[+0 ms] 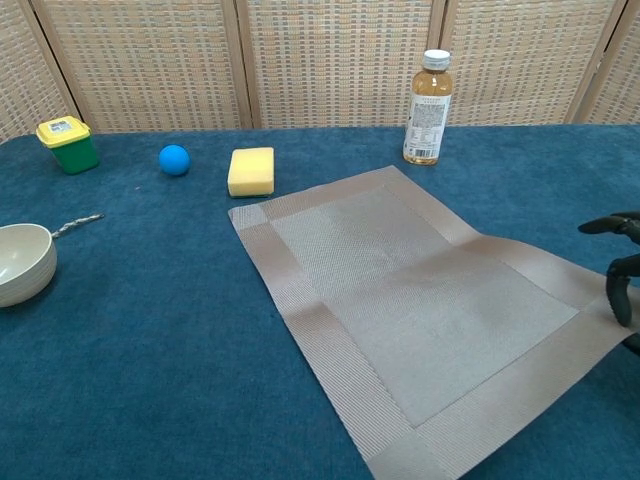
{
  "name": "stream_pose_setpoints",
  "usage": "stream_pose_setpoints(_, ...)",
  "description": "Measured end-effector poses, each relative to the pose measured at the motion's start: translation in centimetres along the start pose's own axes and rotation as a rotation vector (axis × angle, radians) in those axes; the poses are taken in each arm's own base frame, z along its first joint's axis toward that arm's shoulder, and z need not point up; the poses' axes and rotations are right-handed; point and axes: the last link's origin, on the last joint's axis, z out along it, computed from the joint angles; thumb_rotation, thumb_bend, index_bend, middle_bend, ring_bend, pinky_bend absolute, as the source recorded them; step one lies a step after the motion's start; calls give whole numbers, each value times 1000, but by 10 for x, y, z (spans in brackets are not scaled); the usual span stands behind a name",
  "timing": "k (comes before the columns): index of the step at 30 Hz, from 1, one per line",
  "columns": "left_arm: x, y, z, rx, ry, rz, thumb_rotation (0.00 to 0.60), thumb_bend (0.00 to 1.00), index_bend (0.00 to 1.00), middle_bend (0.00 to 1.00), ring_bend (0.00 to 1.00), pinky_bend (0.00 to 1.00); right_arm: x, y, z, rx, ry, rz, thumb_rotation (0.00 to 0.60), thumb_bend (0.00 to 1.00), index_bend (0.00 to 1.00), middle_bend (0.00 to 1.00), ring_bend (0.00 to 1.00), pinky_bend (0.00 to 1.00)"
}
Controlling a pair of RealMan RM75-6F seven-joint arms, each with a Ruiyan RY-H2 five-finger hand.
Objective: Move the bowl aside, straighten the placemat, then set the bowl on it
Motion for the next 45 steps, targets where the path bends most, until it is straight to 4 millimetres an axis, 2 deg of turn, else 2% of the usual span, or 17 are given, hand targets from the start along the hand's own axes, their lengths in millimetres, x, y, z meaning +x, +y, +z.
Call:
stream_pose_setpoints(8, 0, 0, 0, -1, 1, 1, 600, 128, 26, 0, 0, 0, 8, 37, 13, -90, 1, -59, 600, 514, 704, 203, 18, 109)
stream_pose_setpoints(15, -2, 0, 1, 1, -3, 8, 600, 129, 26, 0, 0, 0, 24, 70, 41, -156, 12, -118, 600, 512, 707, 209, 25, 109)
stream_pose_setpoints(20, -3, 0, 2, 4, -5, 12, 600, 128, 26, 0, 0, 0, 35, 80, 64, -173, 21, -163, 600, 509, 706, 212, 27, 109)
stream_pose_setpoints(26, -3, -1, 3, 7, -7, 13, 600, 128, 26, 0, 0, 0, 49, 91, 90, -199, 21, -234, 600, 486, 677, 189, 27, 59)
stream_pose_setpoints(28, -3, -1, 3, 7, -6, 15, 600, 128, 26, 0, 0, 0, 53, 96, 94, -212, 24, -251, 600, 447, 636, 158, 23, 30)
stream_pose_setpoints(29, -4, -1, 3, 7, -7, 15, 600, 128, 26, 0, 0, 0, 54, 97, 94, -216, 23, -254, 600, 414, 581, 117, 15, 14)
stream_pose_setpoints(32, -4, -1, 3, 6, -11, 15, 600, 129, 26, 0, 0, 0, 55, 100, 92, -233, 13, -260, 600, 339, 328, 7, 0, 0)
stream_pose_setpoints(33, -4, -1, 3, 6, -10, 15, 600, 129, 26, 0, 0, 0, 56, 102, 90, -245, 10, -262, 600, 322, 235, 0, 0, 0)
stream_pose_setpoints(35, -4, -1, 3, 7, -10, 16, 600, 129, 26, 0, 0, 0, 57, 104, 86, -263, 7, -256, 600, 304, 135, 0, 0, 0)
stream_pose_setpoints(38, -4, 0, 3, 5, -12, 17, 600, 128, 26, 0, 0, 0, 60, 106, 78, -292, 8, -232, 600, 286, 85, 0, 0, 0)
stream_pose_setpoints(45, -7, 3, 4, -11, -18, 20, 600, 111, 26, 0, 0, 0, 72, 98, 48, -296, 52, -134, 600, 249, 70, 0, 0, 0)
